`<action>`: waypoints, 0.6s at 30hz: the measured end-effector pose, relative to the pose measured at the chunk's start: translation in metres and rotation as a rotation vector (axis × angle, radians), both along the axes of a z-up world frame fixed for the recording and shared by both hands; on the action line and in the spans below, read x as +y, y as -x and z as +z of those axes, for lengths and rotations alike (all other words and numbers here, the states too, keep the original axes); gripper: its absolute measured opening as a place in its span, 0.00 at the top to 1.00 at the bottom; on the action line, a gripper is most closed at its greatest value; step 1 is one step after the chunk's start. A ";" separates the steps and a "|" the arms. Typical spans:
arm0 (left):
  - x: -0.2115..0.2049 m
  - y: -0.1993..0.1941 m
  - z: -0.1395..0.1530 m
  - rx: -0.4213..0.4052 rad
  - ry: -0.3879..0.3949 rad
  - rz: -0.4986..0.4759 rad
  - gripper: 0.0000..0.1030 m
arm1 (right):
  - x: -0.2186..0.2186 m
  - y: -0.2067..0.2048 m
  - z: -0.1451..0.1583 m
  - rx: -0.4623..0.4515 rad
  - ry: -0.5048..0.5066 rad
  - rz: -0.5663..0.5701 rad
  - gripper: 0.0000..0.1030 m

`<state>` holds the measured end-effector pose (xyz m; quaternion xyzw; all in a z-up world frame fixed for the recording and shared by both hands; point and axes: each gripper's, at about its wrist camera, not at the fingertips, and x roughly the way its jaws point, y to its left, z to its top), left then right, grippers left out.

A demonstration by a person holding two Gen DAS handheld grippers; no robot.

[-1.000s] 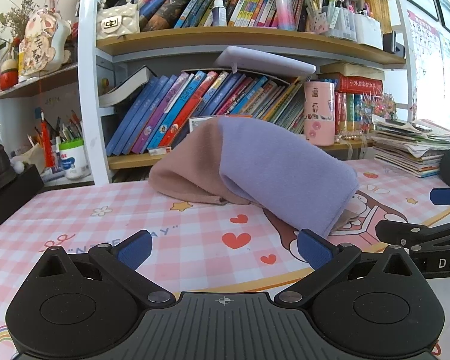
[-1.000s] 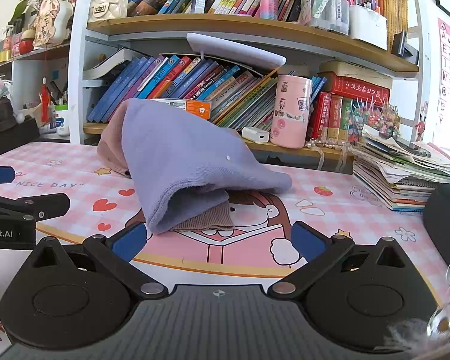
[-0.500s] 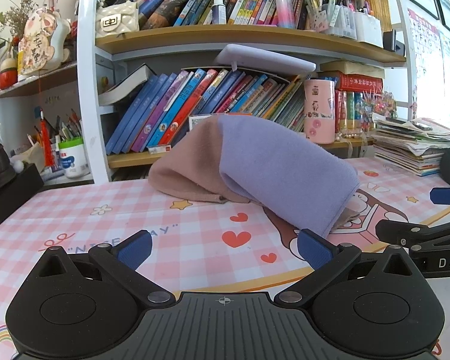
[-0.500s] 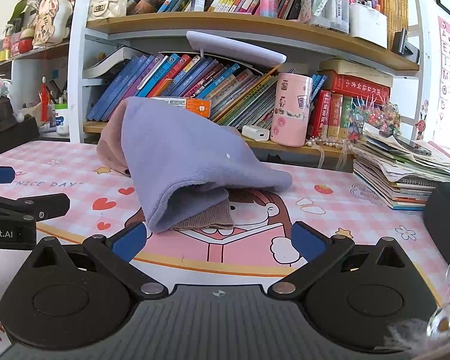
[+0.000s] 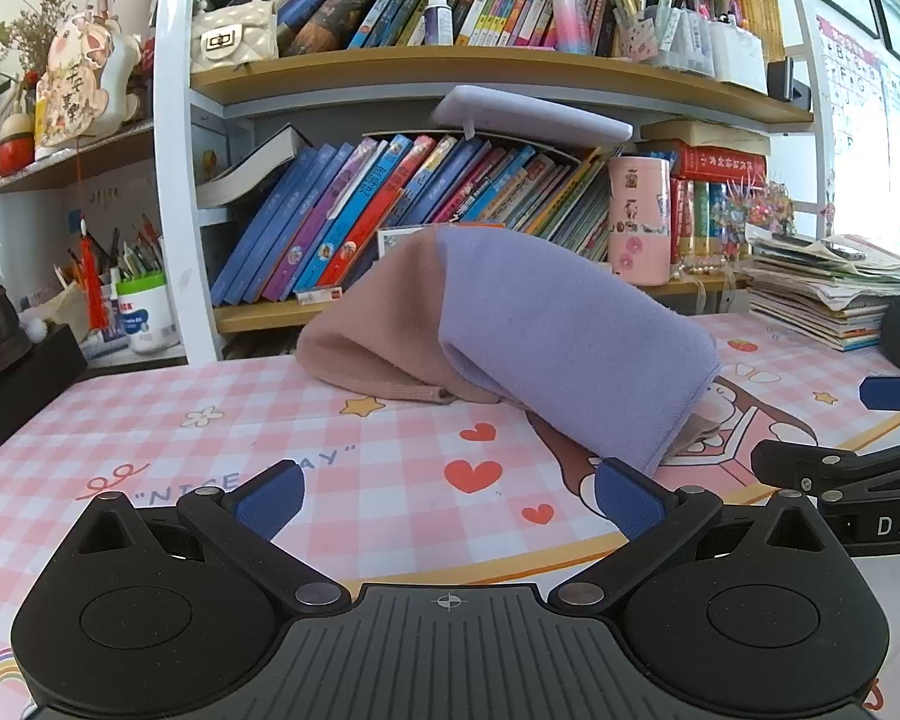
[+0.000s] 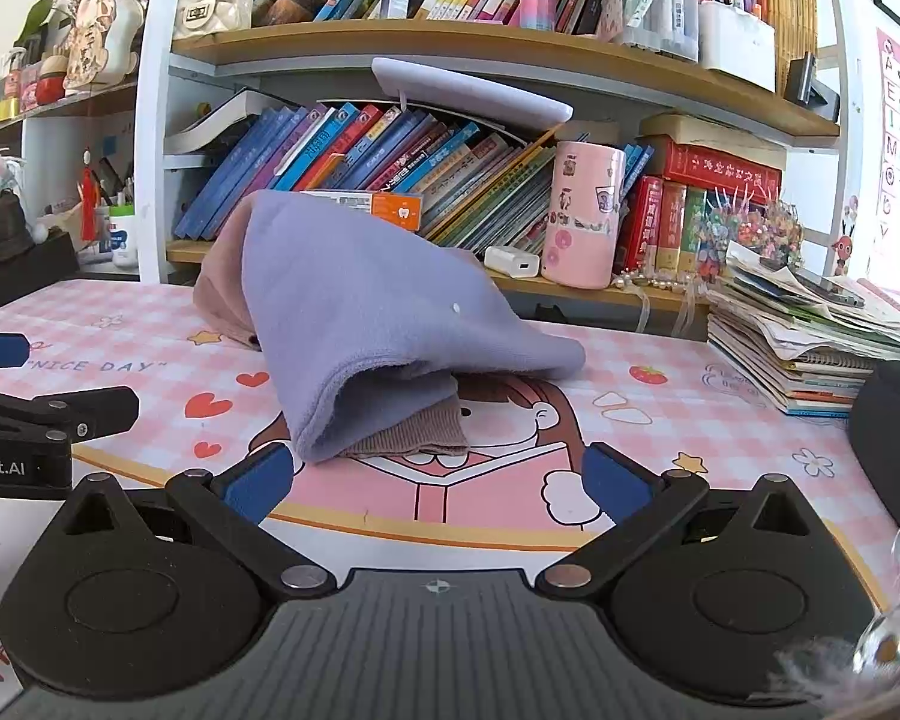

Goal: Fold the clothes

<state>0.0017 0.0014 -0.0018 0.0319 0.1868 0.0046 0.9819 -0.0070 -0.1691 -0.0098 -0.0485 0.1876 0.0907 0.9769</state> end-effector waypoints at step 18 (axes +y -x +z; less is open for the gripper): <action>-0.001 0.000 0.000 -0.001 -0.001 0.001 0.00 | 0.000 0.000 0.000 0.002 0.003 0.005 0.00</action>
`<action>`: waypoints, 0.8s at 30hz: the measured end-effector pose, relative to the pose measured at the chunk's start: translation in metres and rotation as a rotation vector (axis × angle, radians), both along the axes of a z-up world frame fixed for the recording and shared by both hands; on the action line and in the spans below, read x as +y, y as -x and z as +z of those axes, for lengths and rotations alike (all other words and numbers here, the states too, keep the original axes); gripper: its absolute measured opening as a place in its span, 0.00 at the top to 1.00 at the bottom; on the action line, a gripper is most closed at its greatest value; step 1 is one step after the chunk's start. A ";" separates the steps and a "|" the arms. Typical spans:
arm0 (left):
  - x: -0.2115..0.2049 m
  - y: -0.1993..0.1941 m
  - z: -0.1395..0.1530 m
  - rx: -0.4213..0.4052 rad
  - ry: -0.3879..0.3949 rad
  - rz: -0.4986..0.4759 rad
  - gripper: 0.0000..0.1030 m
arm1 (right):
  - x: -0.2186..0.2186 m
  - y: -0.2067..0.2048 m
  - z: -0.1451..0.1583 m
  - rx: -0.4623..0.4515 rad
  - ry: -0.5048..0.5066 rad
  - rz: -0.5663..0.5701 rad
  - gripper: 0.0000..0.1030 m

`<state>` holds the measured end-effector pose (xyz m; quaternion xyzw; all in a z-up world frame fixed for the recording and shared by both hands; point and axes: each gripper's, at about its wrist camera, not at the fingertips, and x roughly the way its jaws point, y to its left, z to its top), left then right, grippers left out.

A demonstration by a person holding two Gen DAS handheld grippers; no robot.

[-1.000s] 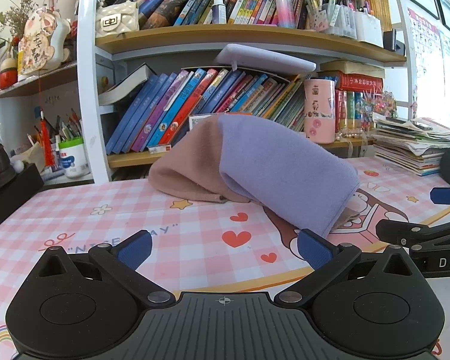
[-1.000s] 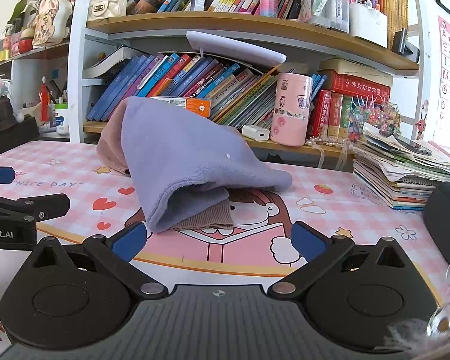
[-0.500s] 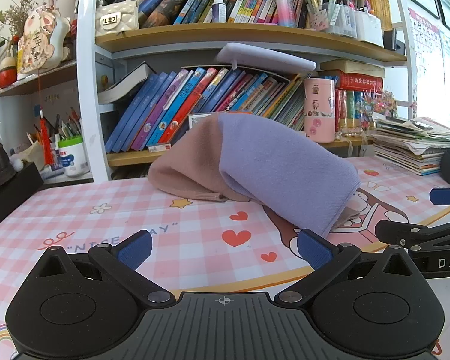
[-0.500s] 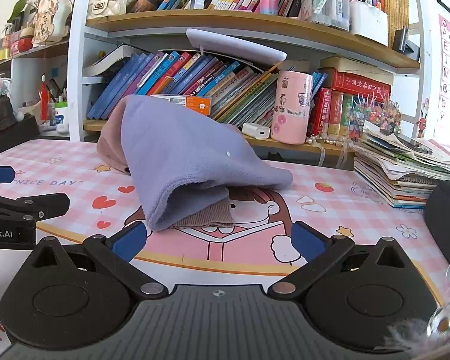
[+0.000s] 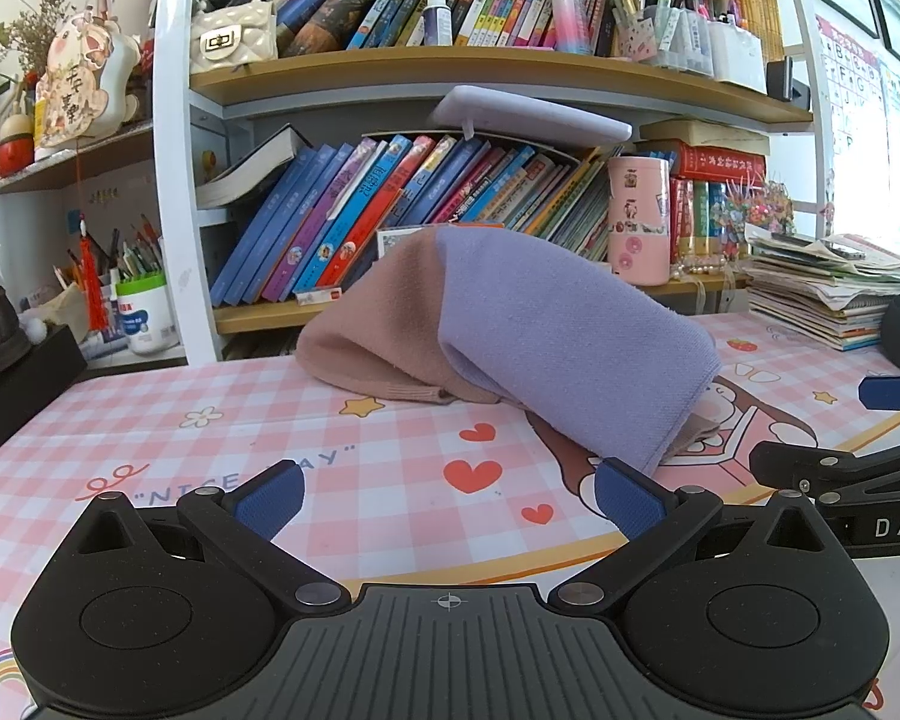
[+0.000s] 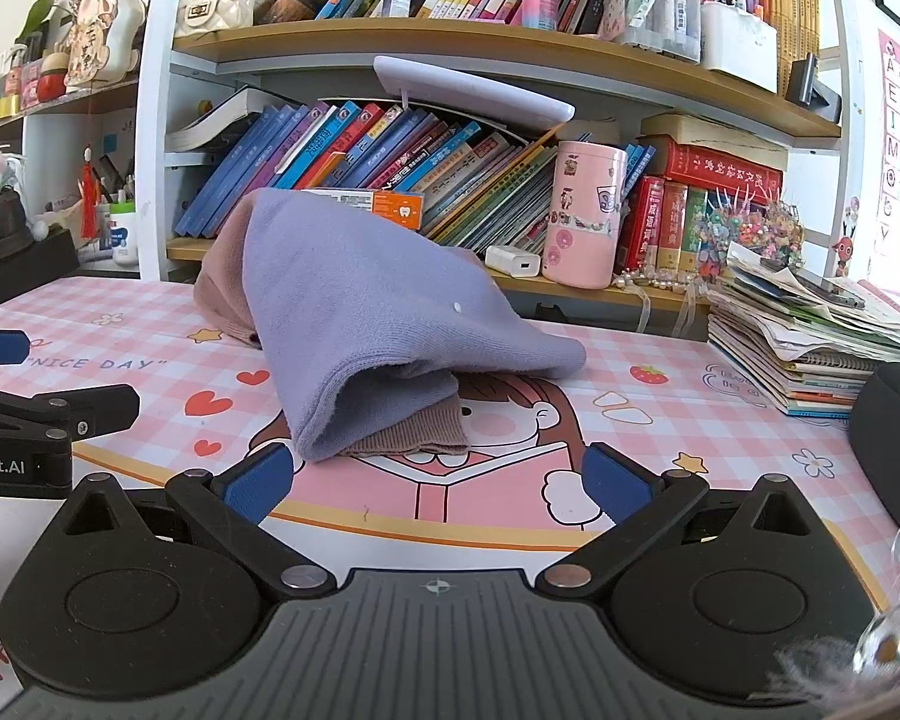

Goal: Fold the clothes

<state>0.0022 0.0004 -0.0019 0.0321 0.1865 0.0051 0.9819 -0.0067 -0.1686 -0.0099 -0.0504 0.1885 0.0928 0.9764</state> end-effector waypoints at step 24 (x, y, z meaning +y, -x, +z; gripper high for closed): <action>-0.002 0.002 0.002 -0.015 -0.007 -0.006 0.00 | 0.002 0.000 -0.001 0.003 0.012 0.002 0.00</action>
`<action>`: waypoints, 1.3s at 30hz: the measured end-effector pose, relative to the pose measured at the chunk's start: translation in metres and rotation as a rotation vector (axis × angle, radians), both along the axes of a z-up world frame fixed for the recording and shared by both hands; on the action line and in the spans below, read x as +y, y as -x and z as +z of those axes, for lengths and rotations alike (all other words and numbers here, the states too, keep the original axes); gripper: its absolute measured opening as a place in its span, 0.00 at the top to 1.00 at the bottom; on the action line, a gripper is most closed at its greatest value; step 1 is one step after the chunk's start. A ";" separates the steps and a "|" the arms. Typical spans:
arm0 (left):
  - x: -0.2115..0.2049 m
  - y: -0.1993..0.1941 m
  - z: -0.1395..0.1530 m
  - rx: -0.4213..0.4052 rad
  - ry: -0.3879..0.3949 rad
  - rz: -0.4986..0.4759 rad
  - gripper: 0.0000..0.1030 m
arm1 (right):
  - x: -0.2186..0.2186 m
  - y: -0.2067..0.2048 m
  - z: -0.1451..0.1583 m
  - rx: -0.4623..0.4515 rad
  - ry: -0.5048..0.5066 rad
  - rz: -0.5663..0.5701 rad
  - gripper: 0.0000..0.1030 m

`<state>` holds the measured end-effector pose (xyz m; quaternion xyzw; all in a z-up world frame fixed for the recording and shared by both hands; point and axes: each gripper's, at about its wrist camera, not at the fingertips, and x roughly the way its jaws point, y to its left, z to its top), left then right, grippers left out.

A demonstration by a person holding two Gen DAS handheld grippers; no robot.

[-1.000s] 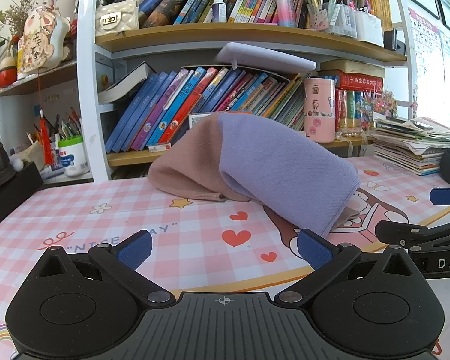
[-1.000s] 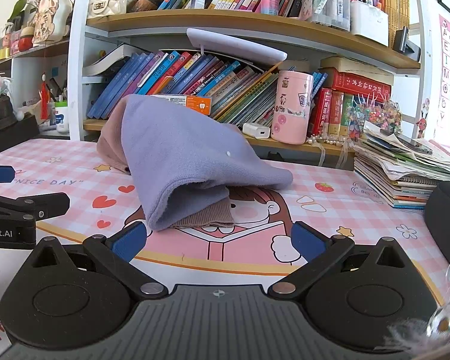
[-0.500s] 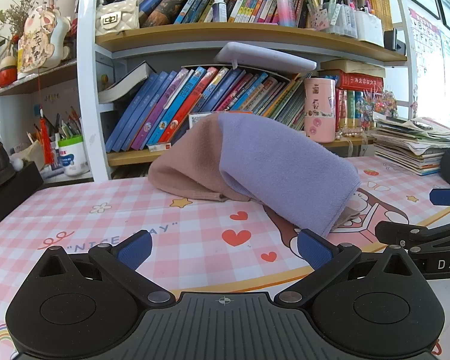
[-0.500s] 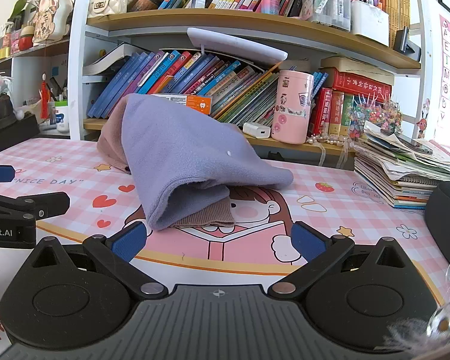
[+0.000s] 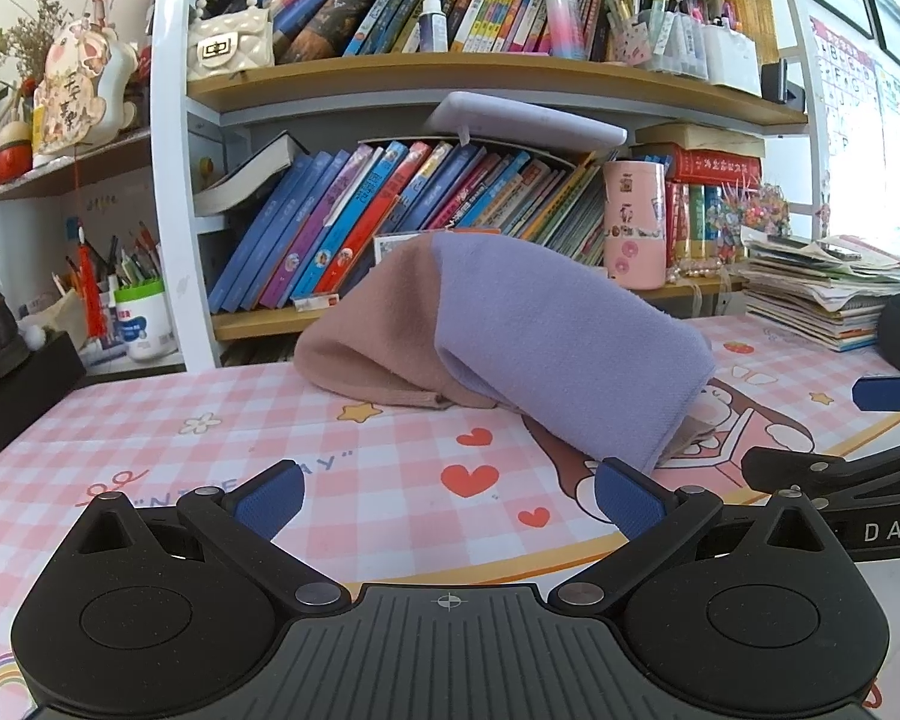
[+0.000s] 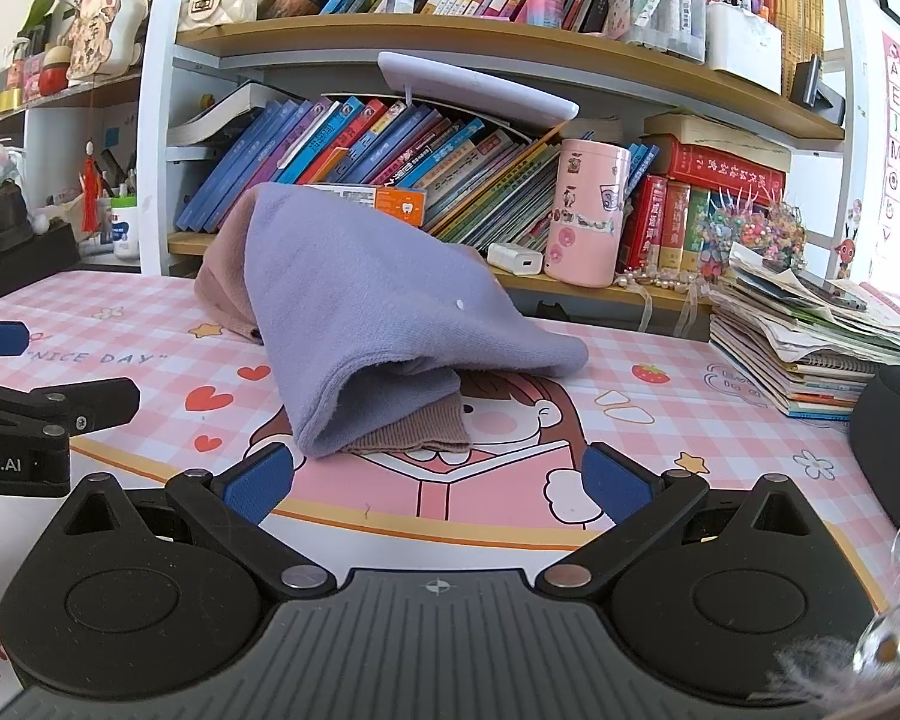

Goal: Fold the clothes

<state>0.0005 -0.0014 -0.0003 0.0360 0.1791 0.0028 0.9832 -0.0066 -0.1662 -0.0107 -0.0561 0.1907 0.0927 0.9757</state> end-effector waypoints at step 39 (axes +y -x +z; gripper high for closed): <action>-0.002 -0.009 -0.003 0.062 -0.015 0.001 0.00 | -0.115 -0.185 0.015 0.357 -1.017 0.016 0.00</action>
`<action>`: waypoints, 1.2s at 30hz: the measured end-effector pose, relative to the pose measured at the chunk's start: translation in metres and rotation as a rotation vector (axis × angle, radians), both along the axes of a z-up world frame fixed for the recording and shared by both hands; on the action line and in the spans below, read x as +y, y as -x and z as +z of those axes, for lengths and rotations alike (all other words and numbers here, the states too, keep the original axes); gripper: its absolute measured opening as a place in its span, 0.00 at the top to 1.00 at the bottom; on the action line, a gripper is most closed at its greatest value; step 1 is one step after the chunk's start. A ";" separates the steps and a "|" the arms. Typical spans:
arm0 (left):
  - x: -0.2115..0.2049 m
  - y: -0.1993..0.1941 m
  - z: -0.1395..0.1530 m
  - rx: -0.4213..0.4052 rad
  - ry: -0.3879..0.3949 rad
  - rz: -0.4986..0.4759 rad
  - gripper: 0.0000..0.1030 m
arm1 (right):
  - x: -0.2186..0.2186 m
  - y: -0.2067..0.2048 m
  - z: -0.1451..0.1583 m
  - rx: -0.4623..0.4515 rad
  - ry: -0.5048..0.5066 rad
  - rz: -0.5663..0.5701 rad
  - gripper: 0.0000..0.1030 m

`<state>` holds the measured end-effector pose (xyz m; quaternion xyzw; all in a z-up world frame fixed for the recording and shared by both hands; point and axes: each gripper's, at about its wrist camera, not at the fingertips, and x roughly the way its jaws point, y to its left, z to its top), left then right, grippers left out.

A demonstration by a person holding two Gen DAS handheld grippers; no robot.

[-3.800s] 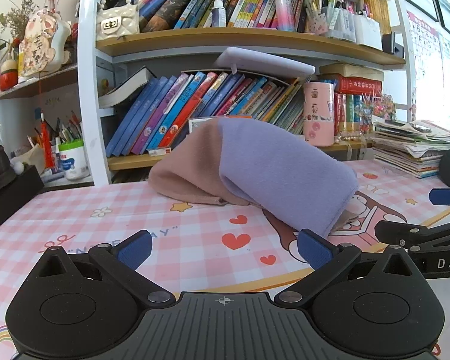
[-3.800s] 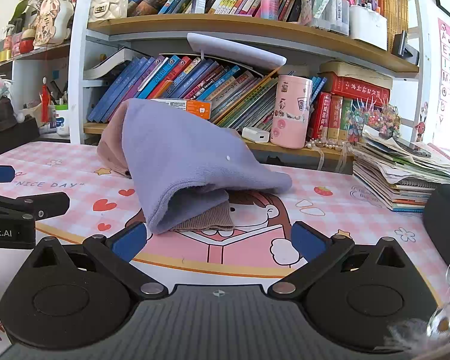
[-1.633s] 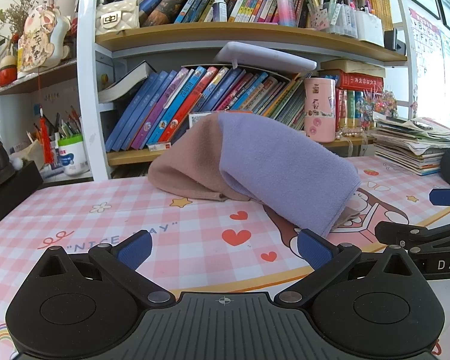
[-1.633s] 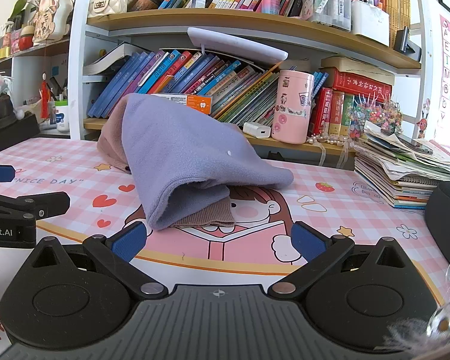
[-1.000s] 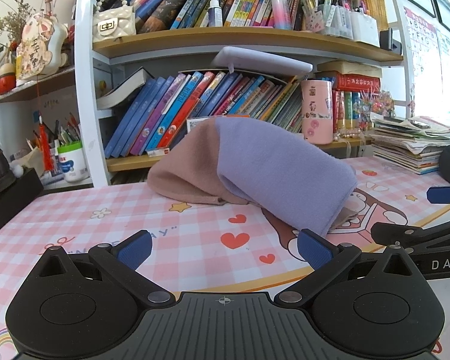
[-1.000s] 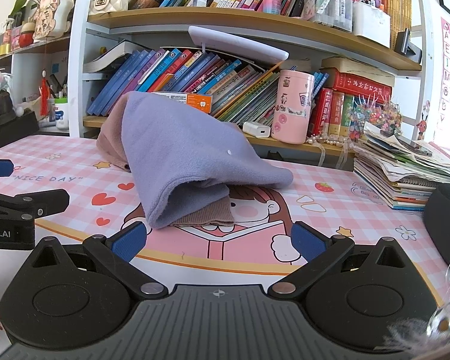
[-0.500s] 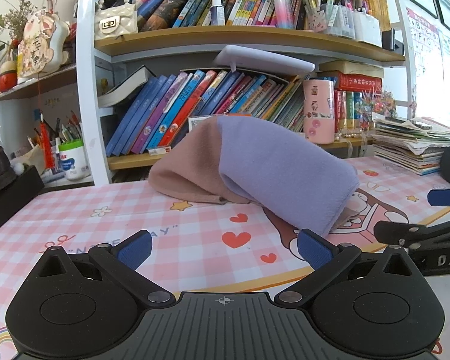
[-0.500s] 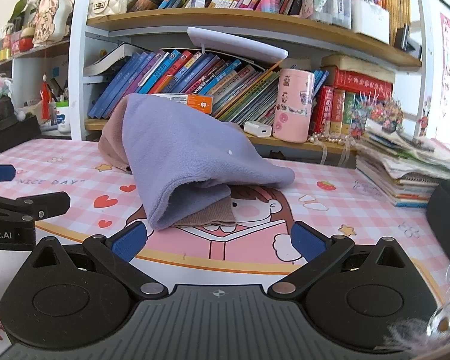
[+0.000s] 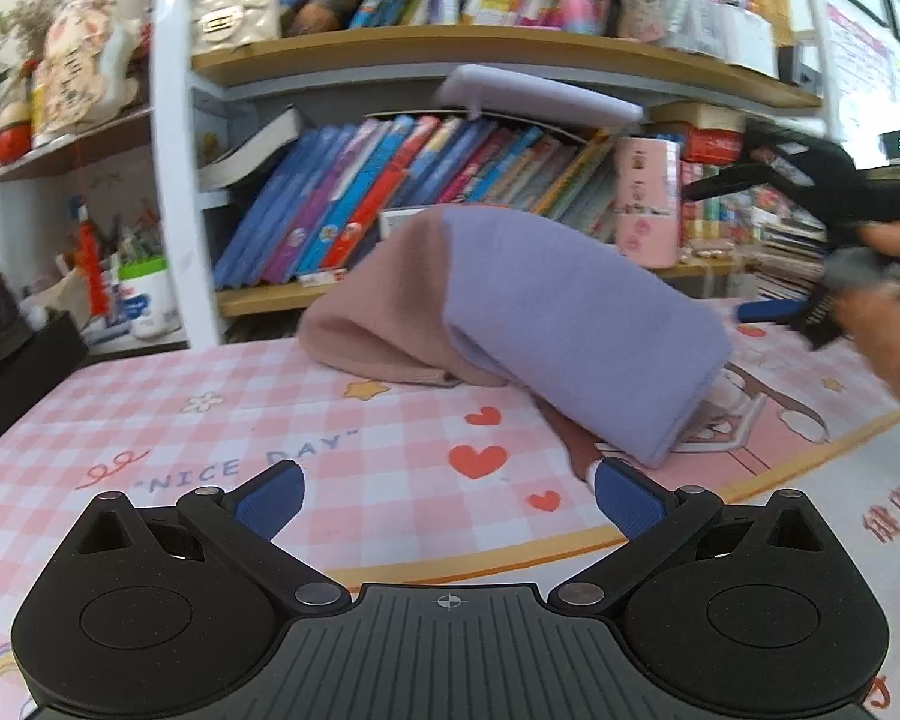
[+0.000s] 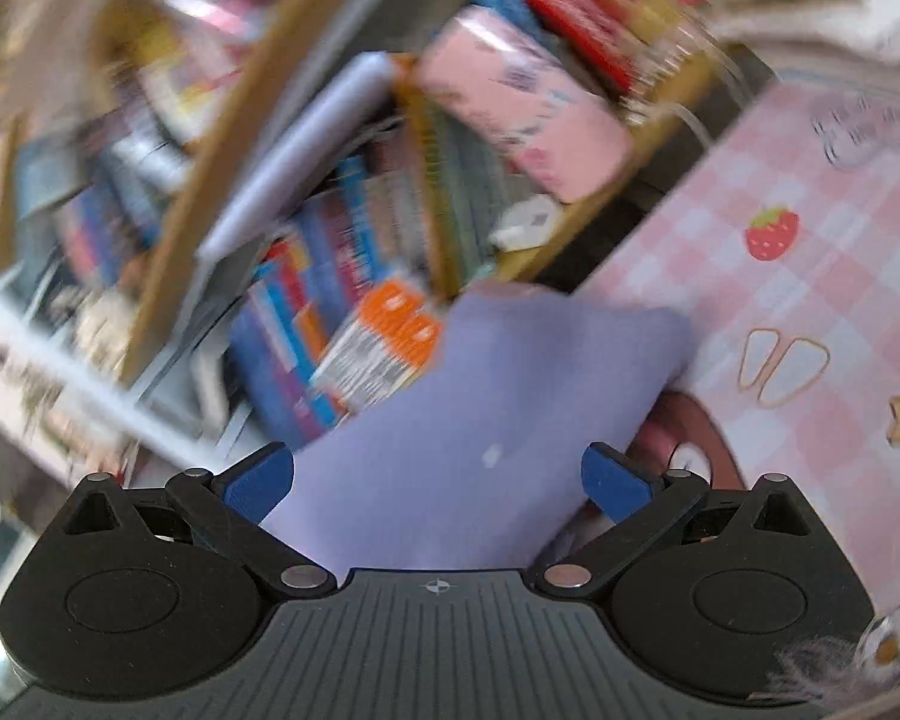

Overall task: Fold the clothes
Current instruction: 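Grasp the lavender sweater edge with the left gripper while the right gripper grasps it too, then lift the sweater with both grippers and shake it open in the air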

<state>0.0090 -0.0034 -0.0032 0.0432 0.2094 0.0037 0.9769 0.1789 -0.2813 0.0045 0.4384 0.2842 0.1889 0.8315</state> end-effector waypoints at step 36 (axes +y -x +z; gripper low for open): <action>-0.041 0.061 0.129 -0.422 -0.095 -0.485 0.95 | -0.037 0.069 0.079 -0.790 -0.498 0.269 0.88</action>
